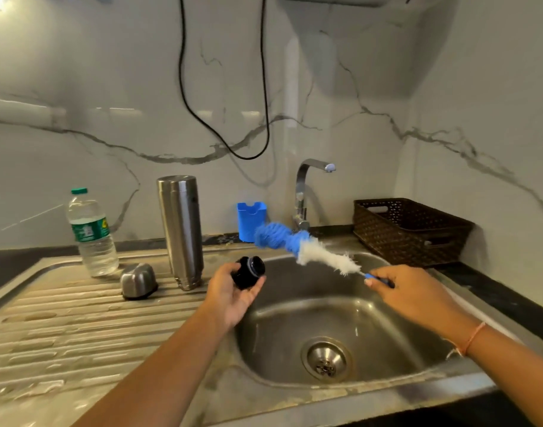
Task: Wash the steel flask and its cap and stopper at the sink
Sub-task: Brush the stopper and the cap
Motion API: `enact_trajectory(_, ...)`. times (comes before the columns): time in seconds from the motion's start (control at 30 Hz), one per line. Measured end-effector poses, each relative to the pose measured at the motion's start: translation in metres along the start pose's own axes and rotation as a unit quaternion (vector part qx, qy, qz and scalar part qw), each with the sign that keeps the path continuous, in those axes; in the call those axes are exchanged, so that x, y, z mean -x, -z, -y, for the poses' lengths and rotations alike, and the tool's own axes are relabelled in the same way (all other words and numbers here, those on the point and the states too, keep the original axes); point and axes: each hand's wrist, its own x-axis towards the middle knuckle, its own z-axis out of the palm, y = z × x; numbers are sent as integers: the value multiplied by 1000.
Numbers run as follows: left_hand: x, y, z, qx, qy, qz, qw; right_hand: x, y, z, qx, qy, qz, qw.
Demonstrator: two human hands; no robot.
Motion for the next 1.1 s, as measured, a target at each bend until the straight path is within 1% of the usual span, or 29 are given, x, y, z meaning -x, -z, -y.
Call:
enact_trajectory(0.07,-7,-14,14,49,23,-13,998,8,2,-8,4,-5,-8,1000)
enact_trajectory(0.17,-12,-16,29,94,36,-7,995,18,5,-18,20,-14,-11,1000)
enact_trajectory(0.33,-15,-3,24,85,29,13,996,25,-1,-20,48,-6,-1,999)
enact_trajectory(0.43,-13,-1,22,27,-8,14,1000,22,-6,-10,40,5,-4,999)
enact_trajectory(0.57,-15,1,23,-24,-63,40,997,20,-11,-1,65,58,19,996)
enact_trajectory(0.8,-18,2,29,-153,-113,73,979,12,-7,-14,-25,34,65,997)
enact_trajectory(0.87,-17,4,31,-199,-112,93,969,13,-7,-12,-42,37,76,996)
enact_trajectory(0.93,-17,5,33,-231,-92,107,963,12,-10,-7,-57,46,79,994)
enact_trajectory(1.0,-17,4,33,-236,-77,100,964,10,-12,-4,-72,54,78,993)
enact_trajectory(1.1,-18,6,27,-212,-78,77,971,8,-14,-11,-87,44,80,992)
